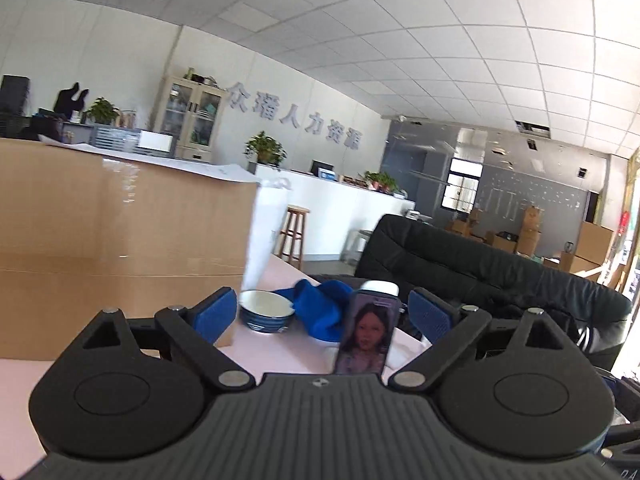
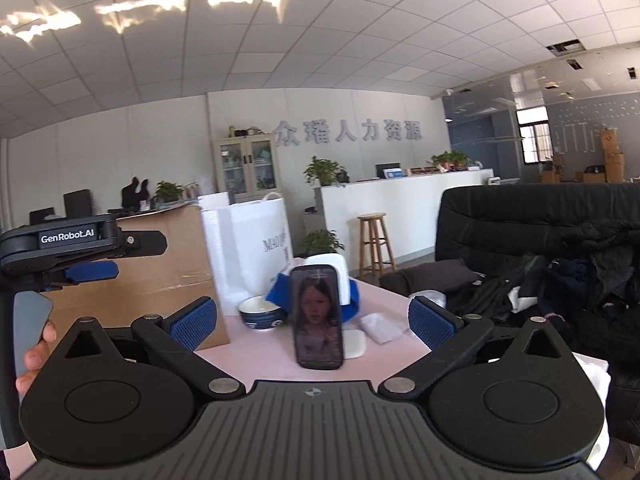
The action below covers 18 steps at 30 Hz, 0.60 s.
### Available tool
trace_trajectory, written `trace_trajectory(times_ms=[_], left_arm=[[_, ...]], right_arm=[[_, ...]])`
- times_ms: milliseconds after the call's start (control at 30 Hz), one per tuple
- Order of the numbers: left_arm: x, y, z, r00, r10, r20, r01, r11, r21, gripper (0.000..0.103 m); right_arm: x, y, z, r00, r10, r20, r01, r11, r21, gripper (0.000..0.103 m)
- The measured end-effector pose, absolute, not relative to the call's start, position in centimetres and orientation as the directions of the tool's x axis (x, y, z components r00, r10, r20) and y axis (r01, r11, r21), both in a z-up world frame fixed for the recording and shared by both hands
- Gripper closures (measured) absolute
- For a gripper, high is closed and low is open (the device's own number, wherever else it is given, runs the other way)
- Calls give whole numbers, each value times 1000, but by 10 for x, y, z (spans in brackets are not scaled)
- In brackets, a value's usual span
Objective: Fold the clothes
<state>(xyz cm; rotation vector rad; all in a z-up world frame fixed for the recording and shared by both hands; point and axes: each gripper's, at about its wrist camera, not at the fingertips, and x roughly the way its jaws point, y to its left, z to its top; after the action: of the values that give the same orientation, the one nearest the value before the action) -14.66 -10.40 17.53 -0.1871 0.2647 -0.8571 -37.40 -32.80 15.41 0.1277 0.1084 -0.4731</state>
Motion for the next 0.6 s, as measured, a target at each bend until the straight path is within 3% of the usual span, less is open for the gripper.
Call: trace_trajectory(times_ms=[133, 333, 500, 600], left_arm=[[-126, -36, 153, 750, -621, -225, 577, 782, -235, 10], [-81, 31, 104, 839, -403, -367, 360, 915, -182, 10], [-37, 50, 53, 793, -326, -514, 255, 945, -207, 10], [-23, 42, 23, 744, -340, -576, 280, 940, -194, 10]], right_arm=[[-313, -259, 153, 932, -329, -151, 338, 940, 42, 0], [-221, -200, 124, 928, -242, -284, 260, 965, 27, 0], [-161, -190, 92, 902, -203, -382, 247, 967, 68, 0], [-123, -193, 67, 870, -208, -447, 266, 961, 71, 0]])
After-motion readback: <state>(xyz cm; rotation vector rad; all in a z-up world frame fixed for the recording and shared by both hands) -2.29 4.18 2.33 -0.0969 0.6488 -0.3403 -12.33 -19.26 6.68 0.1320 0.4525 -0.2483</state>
